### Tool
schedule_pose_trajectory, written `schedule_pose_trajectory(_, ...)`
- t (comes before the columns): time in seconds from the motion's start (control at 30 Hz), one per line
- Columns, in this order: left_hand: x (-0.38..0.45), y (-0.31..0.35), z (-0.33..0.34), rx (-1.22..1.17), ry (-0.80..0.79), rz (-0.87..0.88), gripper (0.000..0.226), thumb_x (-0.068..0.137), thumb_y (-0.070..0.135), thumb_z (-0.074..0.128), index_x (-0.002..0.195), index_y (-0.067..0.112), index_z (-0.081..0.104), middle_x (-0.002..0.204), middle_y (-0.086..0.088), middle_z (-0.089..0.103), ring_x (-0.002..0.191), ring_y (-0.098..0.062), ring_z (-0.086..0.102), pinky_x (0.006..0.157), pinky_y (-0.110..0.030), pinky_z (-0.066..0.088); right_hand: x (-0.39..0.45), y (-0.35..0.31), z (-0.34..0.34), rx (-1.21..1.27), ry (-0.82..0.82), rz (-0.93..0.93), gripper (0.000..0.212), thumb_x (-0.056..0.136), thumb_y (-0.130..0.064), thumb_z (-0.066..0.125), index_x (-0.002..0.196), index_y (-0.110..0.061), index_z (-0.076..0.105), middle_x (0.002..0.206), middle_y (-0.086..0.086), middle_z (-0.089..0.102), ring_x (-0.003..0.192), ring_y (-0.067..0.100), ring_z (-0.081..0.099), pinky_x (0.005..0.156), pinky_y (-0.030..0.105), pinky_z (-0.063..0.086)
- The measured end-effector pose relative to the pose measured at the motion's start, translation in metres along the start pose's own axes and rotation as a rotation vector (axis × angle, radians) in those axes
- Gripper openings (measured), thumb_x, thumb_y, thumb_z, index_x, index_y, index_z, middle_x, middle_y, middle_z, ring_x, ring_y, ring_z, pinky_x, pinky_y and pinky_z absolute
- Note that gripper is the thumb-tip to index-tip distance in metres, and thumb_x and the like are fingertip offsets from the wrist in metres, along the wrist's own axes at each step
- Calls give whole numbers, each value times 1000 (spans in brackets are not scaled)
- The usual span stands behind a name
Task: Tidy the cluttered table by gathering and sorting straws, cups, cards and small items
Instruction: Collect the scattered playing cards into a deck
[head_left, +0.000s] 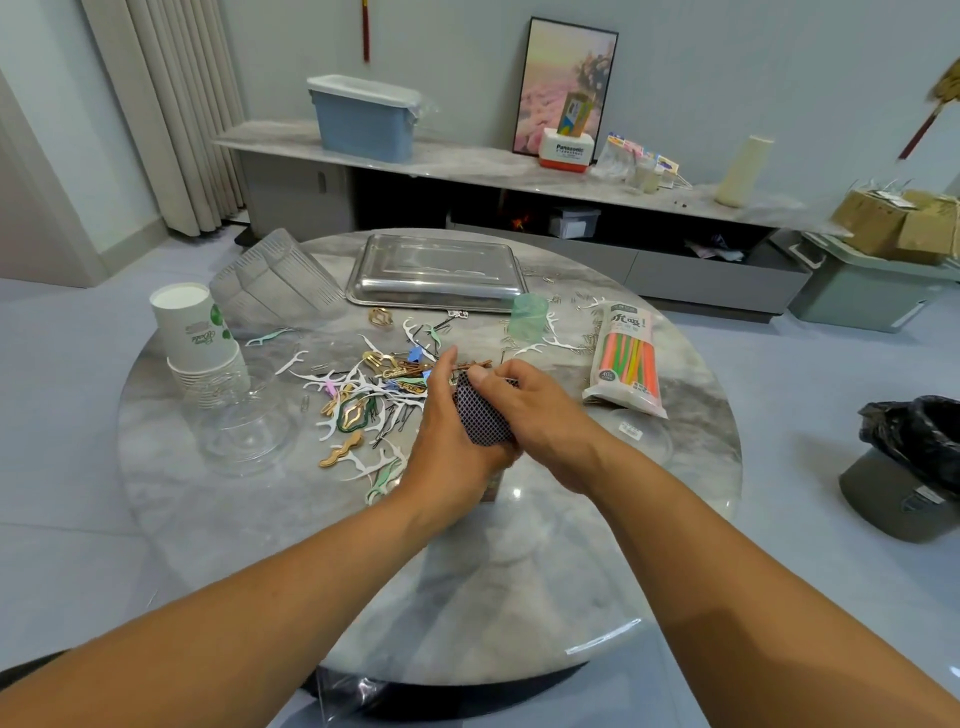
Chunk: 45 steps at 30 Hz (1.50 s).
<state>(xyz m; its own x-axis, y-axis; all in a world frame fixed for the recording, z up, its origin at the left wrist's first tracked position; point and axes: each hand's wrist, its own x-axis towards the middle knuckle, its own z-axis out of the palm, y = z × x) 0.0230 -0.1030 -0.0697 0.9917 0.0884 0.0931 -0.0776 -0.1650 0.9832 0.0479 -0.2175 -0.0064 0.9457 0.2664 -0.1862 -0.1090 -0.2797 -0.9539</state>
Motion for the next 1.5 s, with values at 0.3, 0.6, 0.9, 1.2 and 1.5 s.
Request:
schedule_pose_trajectory(0.3, -7, -3, 9, 56, 73, 58, 97, 75, 8, 82, 146, 40, 25, 126, 7, 56, 106, -6, 61, 86, -32, 56, -4, -5, -2, -3, -20, 6, 38, 104, -49, 47, 105, -15, 66, 93, -1, 70, 83, 7, 67, 77, 27, 53)
schedule_pose_trajectory(0.6, -19, -15, 10, 52, 63, 28, 95, 78, 13, 77, 144, 49, 19, 125, 10, 51, 101, -16, 63, 68, -28, 54, -9, -16, -11, -33, 24, 36, 32, 94, -36, 69, 102, -6, 77, 76, -6, 76, 56, -2, 67, 45, 9, 45)
schedule_pose_trajectory(0.9, -13, -17, -2, -60, -109, -24, 80, 76, -1, 77, 136, 33, 37, 122, 1, 59, 106, -11, 65, 78, -17, 55, -15, -19, -24, -185, -86, 156, 43, 80, -60, 75, 106, -25, 79, 101, -8, 78, 90, 18, 75, 95, 41, 50)
schedule_pose_trajectory(1.2, -8, -17, -16, -49, -189, -77, 69, 68, 9, 92, 123, 30, 55, 106, 12, 74, 99, -5, 70, 86, -24, 57, -15, -20, -26, -141, -33, 127, 32, 85, -37, 80, 100, -10, 75, 92, 2, 79, 79, 20, 77, 86, 45, 61)
schedule_pose_trajectory(1.5, -6, -18, -18, 7, -188, -80, 64, 67, 21, 93, 116, 37, 55, 102, 19, 71, 92, 2, 67, 79, -18, 54, -13, -15, -17, -130, 79, 6, 18, 93, -16, 72, 77, -8, 68, 79, 12, 76, 77, 26, 75, 81, 47, 63)
